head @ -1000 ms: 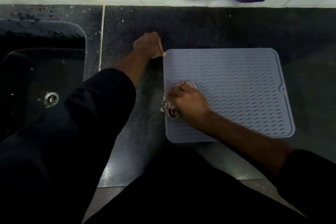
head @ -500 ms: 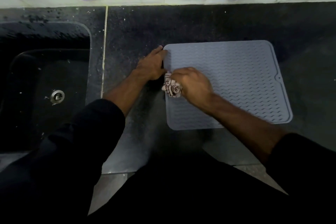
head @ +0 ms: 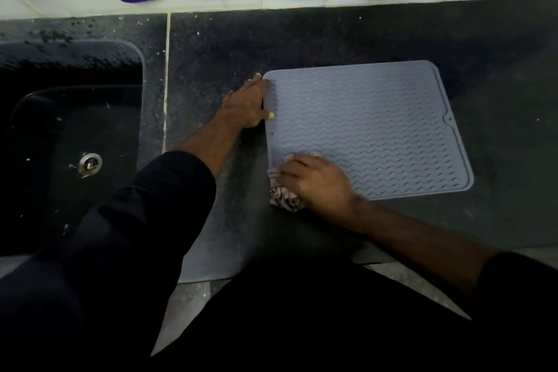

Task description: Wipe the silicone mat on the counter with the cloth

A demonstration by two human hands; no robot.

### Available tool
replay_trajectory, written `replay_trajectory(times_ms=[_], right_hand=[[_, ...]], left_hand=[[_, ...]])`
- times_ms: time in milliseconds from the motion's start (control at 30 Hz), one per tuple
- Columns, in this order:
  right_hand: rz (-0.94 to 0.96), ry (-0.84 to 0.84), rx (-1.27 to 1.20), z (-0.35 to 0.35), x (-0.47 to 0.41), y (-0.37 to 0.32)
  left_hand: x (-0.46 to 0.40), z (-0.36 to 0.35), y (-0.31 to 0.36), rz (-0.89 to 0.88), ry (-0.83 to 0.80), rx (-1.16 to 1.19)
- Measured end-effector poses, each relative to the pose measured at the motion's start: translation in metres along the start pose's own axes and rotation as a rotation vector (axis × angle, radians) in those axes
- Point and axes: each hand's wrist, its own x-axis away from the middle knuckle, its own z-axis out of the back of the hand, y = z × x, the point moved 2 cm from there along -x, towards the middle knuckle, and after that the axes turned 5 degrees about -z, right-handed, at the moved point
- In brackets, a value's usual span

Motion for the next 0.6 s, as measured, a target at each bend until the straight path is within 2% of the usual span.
replay_trajectory(times_ms=[133,300,467,533,600], right_hand=[[0.027,0.001,0.082,-0.009,0.011,-0.007],[0.09,0.034,0.07,-0.018,0.046,-0.002],[0.053,0.029,0.03,-0.012,0.047,-0.001],[0.007,0.045,-0.034,-0.006,0.047,0.008],[-0.021,0.039,-0.022,-0.001,0.047,0.018]], left_hand=[[0.002,-0.001,0.002,-0.01,-0.003,0.009],[0.007,0.005,0.011,0.0,-0.008,-0.003],[0.026,-0.004,0.035,-0.012,0.167,-0.145],[0.037,-0.014,0.041,-0.04,0.134,-0.122],[0.048,-0.028,0.045,-0.096,0.028,-0.116]])
